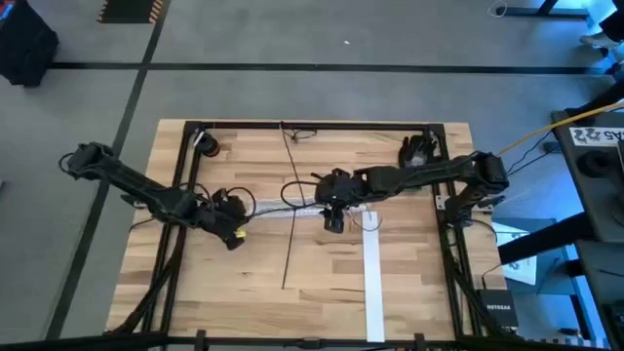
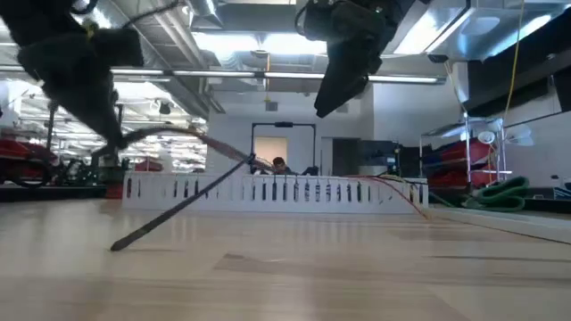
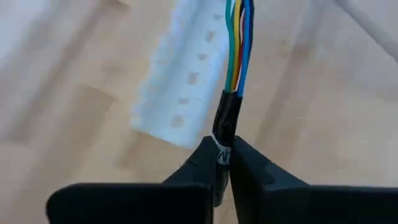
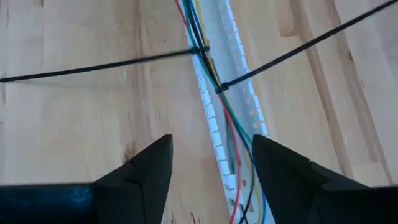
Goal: Ziptie cables
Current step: Put the set of zip-tied cables in the cable duct
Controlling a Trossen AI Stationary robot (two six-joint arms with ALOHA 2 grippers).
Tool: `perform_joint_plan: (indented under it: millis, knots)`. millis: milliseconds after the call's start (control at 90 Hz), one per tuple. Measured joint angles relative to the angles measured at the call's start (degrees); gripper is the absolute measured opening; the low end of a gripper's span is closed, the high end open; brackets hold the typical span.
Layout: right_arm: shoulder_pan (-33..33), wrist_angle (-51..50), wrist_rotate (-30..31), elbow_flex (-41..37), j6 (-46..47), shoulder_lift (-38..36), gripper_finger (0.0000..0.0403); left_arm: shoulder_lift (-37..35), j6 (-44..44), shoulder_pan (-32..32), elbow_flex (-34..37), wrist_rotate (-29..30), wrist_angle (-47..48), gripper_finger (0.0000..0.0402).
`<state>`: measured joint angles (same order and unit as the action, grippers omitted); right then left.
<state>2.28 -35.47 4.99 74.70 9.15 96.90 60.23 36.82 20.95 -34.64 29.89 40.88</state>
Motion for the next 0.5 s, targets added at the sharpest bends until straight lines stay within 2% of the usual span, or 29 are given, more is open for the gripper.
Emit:
perform_joint_plan:
  millis: [111,233,400,500]
  knots:
    - [0.00,0.04,0.04,0.02,0.00,0.00,0.0213,0.04,-3.03,-2.36,1.09,1.00,3.27,0.0025]
    - [-0.01,0.05,0.07,0.02,0.02,0.00,0.0213,0.11,-6.11,-4.56,3.96,0.67,0.81,0.0043]
    - [-0.02,-0.11,0.08,0.02,1.25,0.00,0.0213,0.34,-9.64,-6.64,7.01,-5.21,-7.20,0.0083]
    - [-0.02,-0.27,0.10,0.02,1.32,0.00,0.0213,0.63,-9.97,-7.81,7.85,-7.10,-5.84,0.0116]
